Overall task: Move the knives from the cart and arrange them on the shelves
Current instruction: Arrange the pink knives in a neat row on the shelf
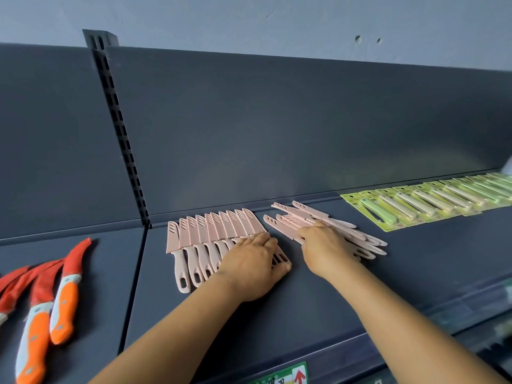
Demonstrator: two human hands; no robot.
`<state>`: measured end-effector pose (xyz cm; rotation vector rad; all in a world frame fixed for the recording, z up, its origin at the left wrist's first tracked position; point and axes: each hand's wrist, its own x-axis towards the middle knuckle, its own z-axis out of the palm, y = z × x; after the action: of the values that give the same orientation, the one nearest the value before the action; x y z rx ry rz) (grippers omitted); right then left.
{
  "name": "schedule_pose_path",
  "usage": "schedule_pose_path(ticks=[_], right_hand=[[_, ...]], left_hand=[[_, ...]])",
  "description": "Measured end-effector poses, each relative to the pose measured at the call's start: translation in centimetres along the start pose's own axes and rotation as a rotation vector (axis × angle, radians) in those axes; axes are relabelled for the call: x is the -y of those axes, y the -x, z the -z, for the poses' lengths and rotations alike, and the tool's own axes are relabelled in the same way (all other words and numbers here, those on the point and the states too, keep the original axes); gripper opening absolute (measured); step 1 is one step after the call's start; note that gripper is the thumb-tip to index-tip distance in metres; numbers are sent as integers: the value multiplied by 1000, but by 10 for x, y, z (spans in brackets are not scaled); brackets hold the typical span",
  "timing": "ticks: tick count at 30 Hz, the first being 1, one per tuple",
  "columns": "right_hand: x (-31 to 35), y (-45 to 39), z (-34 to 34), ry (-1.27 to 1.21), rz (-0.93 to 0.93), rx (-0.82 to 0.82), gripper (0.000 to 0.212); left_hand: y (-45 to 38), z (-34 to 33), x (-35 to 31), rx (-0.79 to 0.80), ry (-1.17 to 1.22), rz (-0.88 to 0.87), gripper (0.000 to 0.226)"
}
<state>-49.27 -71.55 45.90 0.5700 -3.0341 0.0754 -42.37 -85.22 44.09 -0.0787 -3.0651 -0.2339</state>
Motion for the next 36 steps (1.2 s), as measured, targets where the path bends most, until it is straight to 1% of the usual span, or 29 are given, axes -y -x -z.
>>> schedule_pose_path(ticks=[2,4,6,8,10,12,14,19,22,25,26,30,34,36], right_hand=[[3,-3,-1,35,3,-22,27],[7,-7,0,20,2,-33,25],[10,-16,1,-122,-40,-57,21],[13,-23,2,-344,-71,-62,20],[18,-28,1,-519,-63,-38,26],[24,-32,-3,-615,-65,-24,29],[29,-35,-5,-653,-90,-5,30],[32,-37,-7,-512,-66,16,30],[25,-33,-4,-468,-42,29,37],[8,-25,6,-435,-34,-65,40],[1,-22,8,-381,-40,-72,42],[-16,-10,10,-130,-40,10,39],[-22,-6,6,-91,-14,-14,41],[-23,-7,5,-87,-6,-36,37]], left_hand=[[0,0,1,-8,1,4,64],[1,-1,1,-14,2,6,63],[1,-2,1,-20,5,8,62],[1,-3,2,-16,17,14,63],[1,-4,2,-20,27,20,65],[1,-4,2,-25,37,25,65],[1,-4,1,-17,48,33,66],[1,-3,1,-12,43,32,68],[2,-1,0,-8,27,27,67],[1,2,-1,-4,25,17,68],[0,3,-3,-5,25,9,68],[-9,4,-13,6,18,-24,66],[-15,0,-22,32,0,-10,61],[-15,-1,-23,19,1,-1,58]])
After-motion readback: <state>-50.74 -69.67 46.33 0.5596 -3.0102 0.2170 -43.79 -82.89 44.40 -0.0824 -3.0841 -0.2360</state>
